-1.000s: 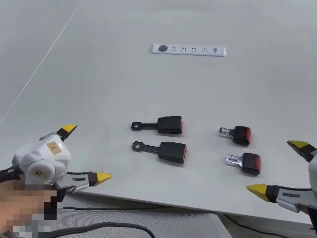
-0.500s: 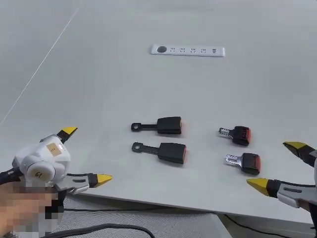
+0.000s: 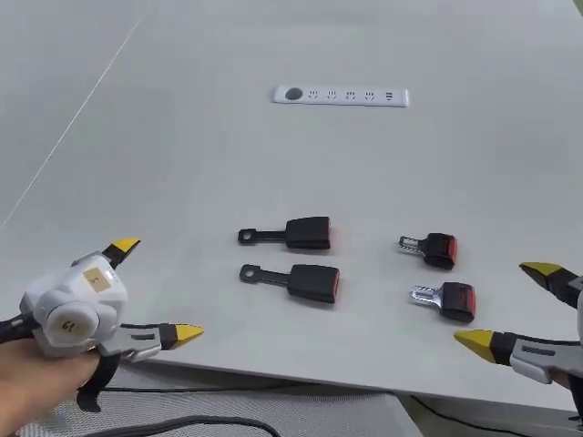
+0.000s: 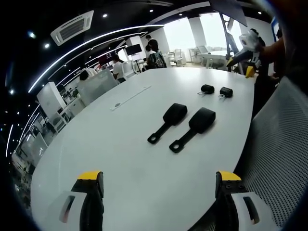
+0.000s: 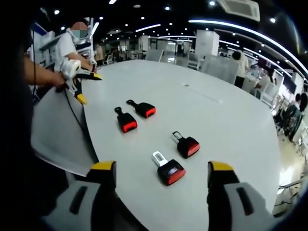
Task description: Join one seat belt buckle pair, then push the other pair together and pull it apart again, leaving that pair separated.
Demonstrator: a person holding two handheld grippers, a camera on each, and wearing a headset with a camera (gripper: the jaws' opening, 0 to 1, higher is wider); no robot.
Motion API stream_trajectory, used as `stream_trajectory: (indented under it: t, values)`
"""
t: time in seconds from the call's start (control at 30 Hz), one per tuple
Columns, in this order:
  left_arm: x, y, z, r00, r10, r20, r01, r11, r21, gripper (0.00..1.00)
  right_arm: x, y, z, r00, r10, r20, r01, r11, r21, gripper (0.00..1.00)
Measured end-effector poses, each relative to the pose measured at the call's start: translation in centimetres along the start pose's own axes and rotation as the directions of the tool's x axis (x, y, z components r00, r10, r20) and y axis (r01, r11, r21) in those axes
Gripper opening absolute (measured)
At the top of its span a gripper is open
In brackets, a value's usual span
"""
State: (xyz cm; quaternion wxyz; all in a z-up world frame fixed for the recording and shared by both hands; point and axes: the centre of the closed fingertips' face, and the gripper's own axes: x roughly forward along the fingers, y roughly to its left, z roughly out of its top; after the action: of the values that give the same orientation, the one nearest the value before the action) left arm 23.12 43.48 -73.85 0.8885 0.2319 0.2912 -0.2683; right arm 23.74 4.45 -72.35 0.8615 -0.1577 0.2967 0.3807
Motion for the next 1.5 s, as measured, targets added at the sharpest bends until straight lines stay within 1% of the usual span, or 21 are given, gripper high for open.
stream_trajectory:
  t: [0.07, 0.1, 0.13, 0.17, 0.2, 0.23, 0.27, 0.3, 0.37, 0.43, 0.53, 0.6, 0.7, 0.83, 1.07, 1.2, 1.27, 1.37, 1.43, 1.47, 1.5]
  values:
    - [0.0, 0.0, 0.0, 1.0000, 0.000, -0.001, 0.000, 1.000, 0.000, 0.99, 0.0, 0.1, 0.0, 1.0000, 0.005, -0.002, -0.005, 1.000, -0.001, 0.81]
    - [0.0, 0.0, 0.0, 1.0000, 0.000, -0.001, 0.000, 1.000, 0.000, 0.99, 0.0, 0.2, 0.0, 1.0000, 0.010, -0.001, -0.010, 1.000, 0.003, 0.83]
    - [0.0, 0.0, 0.0, 1.0000, 0.000, 0.000, 0.000, 1.000, 0.000, 0.99, 0.1, 0.0, 0.2, 1.0000, -0.001, 0.010, 0.001, 1.000, -0.001, 0.88]
    - [0.0, 0.0, -0.1, 1.0000, 0.000, -0.001, 0.000, 1.000, -0.001, 0.99, 0.1, 0.0, 0.3, 0.9999, -0.001, 0.016, 0.001, 1.000, -0.002, 0.93]
    - [0.0, 0.1, -0.1, 1.0000, 0.000, -0.001, 0.000, 1.000, -0.001, 0.99, 0.2, 0.3, 0.3, 0.9998, 0.013, 0.016, -0.013, 1.000, 0.014, 0.95]
    - [0.0, 0.1, -0.1, 1.0000, 0.000, -0.001, 0.000, 1.000, -0.001, 0.99, 0.2, 0.2, 0.5, 0.9996, 0.010, 0.026, -0.011, 1.000, 0.016, 0.98]
    - [0.1, 0.1, -0.2, 1.0000, -0.001, -0.001, 0.001, 1.000, -0.002, 0.99, 0.2, 0.0, 0.5, 0.9995, -0.003, 0.031, 0.003, 1.000, 0.023, 1.00]
    - [0.1, 0.1, -0.2, 1.0000, -0.001, -0.001, 0.001, 1.000, -0.002, 0.99, 0.3, 0.1, 0.5, 0.9996, 0.007, 0.029, -0.007, 1.000, 0.016, 1.00]
    - [0.1, 0.1, -0.3, 1.0000, -0.001, -0.001, 0.001, 1.000, -0.002, 0.99, 0.3, 0.1, 0.5, 0.9995, 0.003, 0.033, -0.003, 1.000, 0.019, 1.00]
    - [0.1, 0.1, -0.2, 1.0000, 0.000, -0.001, 0.000, 1.000, -0.001, 0.99, 0.4, 0.1, 0.3, 0.9996, 0.007, 0.026, -0.007, 1.000, 0.027, 1.00]
    - [0.0, 0.1, -0.2, 1.0000, 0.000, -0.001, 0.000, 1.000, -0.002, 0.99, 0.3, 0.3, 0.3, 0.9997, 0.006, 0.022, -0.006, 1.000, 0.030, 1.00]
    - [0.0, 0.1, -0.2, 1.0000, 0.001, -0.001, -0.001, 1.000, -0.001, 0.98, 0.3, 0.3, 0.3, 0.9997, 0.001, 0.023, -0.002, 1.000, 0.026, 1.00]
    - [0.0, 0.1, -0.2, 1.0000, 0.001, -0.002, -0.001, 1.000, -0.001, 0.99, 0.3, 0.0, 0.2, 0.9999, -0.013, 0.008, 0.013, 1.000, 0.009, 1.00]
    - [0.0, 0.0, -0.1, 1.0000, 0.001, -0.003, -0.001, 1.000, 0.000, 0.99, 0.2, -0.1, 0.3, 0.9999, -0.016, 0.007, 0.016, 1.000, 0.009, 1.00]
    - [-0.1, -0.1, -0.1, 1.0000, 0.003, -0.005, -0.003, 1.000, 0.000, 0.99, 0.2, 0.3, 0.1, 1.0000, -0.005, 0.002, 0.005, 1.000, 0.015, 1.00]
    - [0.0, -0.1, -0.2, 1.0000, 0.002, -0.008, -0.002, 1.000, 0.002, 0.99, 0.1, 0.3, 0.1, 0.9999, -0.010, 0.004, 0.010, 1.000, 0.010, 1.00]
    - [0.0, -0.2, -0.2, 1.0000, 0.002, -0.009, -0.002, 1.000, 0.006, 0.99, 0.0, 0.1, 0.2, 0.9997, -0.024, 0.003, 0.024, 1.000, -0.019, 1.00]
    - [0.0, -0.2, -0.2, 0.9999, 0.001, -0.012, -0.001, 1.000, 0.006, 0.99, -0.3, -0.9, 0.0, 0.9971, -0.074, -0.021, 0.071, 0.991, -0.118, 0.97]
    - [0.1, -0.1, -0.4, 0.9999, 0.000, -0.014, 0.000, 1.000, 0.007, 0.99, -0.4, -0.7, 0.1, 0.9979, -0.063, -0.015, 0.061, 0.991, -0.117, 0.95]
    - [0.1, -0.1, -0.4, 0.9999, 0.000, -0.016, 0.001, 1.000, 0.009, 0.99, -0.4, -0.7, 0.1, 0.9979, -0.063, -0.019, 0.060, 0.989, -0.133, 0.94]
    - [0.1, -0.1, -0.4, 0.9999, 0.000, -0.017, 0.000, 1.000, 0.010, 0.99, -0.5, -0.9, 0.1, 0.9971, -0.072, -0.023, 0.068, 0.984, -0.163, 0.93]
